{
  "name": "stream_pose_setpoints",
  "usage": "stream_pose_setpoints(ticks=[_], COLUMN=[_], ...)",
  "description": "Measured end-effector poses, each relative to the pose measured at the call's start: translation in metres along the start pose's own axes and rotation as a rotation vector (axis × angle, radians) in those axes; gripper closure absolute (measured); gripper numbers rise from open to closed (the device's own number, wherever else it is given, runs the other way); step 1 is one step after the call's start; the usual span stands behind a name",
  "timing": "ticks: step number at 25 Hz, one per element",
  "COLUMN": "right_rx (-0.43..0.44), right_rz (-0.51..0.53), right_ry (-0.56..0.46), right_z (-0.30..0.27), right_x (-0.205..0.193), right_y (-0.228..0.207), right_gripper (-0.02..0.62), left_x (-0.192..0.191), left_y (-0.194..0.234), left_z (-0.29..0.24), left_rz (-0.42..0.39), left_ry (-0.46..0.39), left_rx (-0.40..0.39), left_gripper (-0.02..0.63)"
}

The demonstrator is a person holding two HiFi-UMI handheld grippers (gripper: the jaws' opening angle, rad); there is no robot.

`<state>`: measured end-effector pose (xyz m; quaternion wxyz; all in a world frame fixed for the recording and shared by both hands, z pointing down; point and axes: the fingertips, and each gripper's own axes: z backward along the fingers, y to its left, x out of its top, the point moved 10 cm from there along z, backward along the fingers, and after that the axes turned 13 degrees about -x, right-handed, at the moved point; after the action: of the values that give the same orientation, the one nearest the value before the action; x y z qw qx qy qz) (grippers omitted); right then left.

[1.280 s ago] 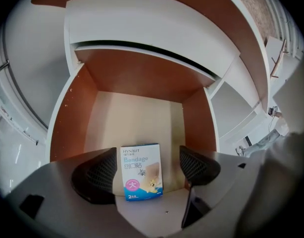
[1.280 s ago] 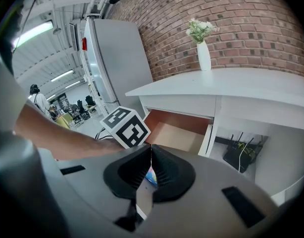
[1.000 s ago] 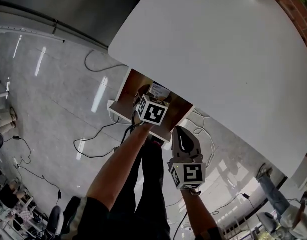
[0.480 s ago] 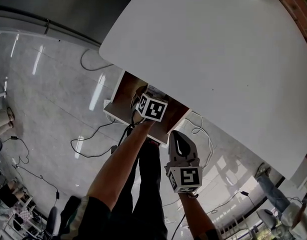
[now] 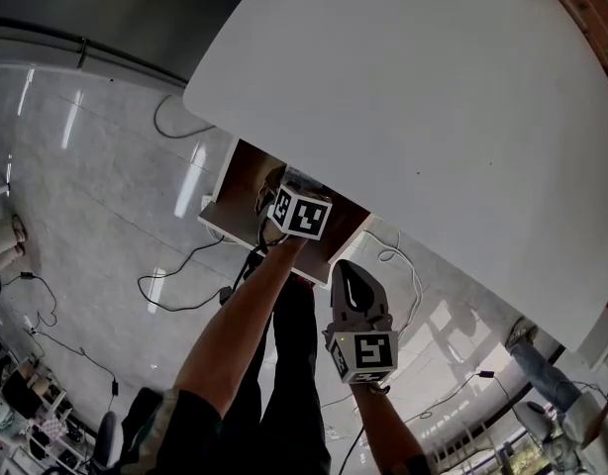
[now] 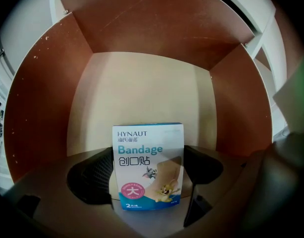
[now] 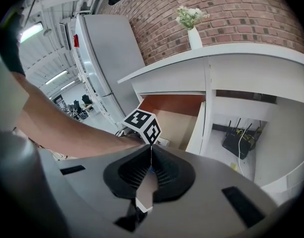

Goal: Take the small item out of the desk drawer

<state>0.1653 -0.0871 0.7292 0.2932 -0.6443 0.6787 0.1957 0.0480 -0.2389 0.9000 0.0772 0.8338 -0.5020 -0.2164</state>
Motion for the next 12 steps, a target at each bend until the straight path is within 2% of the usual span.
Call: stream_pose_setpoints(ticks=[3,6,10,12], right_rx=[-0.004,-0.013,-0.012,-0.010], right_rz=[-0.003,-0.051,-0.057,-0.042], right_ry=[0.002,-0.024,-0.029,-0.022], right_z=[0.001,0.002,0.009,0.013], right_x=[-0.001,0.000,-0.001,0.002], right_y=[0.001,0.002,0.000,0.000], right_gripper=[0.571,0.571,0.571,0.571], left_x=[0.000,0.001,0.003,0.004], left_y=[0.001,0.003,0.007,0.005], left_z=[0.001,0.001,0.007,0.014], left_rz=[0.003,0.019,0.117,0.139], left_ry=[-0.001,-0.004,-0.040,-0.057], left_rx=[0.007,0.008,-0.018,-0.030], left_gripper=[0.167,0.167,0.167,0.167])
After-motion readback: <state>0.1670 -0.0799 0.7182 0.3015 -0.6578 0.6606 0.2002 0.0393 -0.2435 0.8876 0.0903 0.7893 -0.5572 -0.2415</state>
